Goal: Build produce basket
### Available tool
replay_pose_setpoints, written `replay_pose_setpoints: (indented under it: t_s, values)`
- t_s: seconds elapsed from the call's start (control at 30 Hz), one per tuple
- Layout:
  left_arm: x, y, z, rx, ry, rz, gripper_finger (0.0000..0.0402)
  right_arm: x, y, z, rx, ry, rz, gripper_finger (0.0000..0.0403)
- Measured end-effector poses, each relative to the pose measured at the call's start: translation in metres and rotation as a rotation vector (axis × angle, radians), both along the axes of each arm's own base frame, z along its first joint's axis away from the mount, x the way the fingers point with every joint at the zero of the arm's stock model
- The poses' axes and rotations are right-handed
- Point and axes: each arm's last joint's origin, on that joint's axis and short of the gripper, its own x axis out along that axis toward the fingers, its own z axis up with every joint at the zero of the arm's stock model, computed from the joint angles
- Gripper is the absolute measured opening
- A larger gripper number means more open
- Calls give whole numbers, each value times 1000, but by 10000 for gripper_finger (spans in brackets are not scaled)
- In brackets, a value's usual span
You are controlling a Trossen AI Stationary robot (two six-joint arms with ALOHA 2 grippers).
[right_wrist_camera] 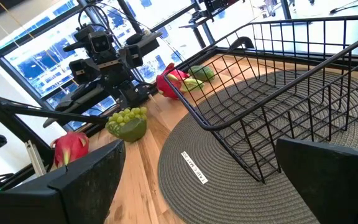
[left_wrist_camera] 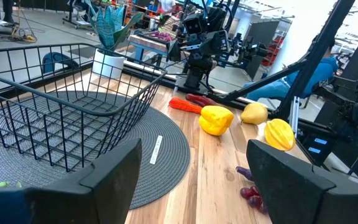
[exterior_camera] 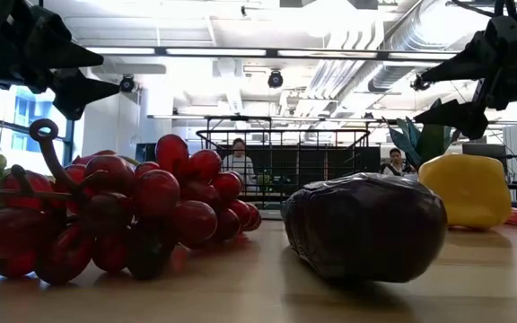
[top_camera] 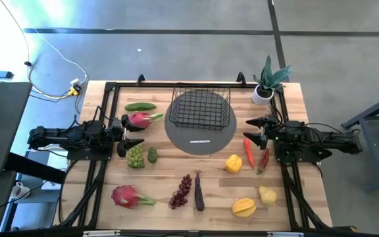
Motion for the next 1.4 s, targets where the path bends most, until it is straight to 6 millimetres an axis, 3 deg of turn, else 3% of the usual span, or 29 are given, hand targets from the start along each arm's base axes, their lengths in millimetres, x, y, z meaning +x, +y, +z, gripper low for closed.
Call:
replay_pose_setpoints:
  t_s: [1.4]
  values:
    - [0, 0, 0, 0, 0, 0, 282, 0, 1, 0, 40, -8, 21, 400]
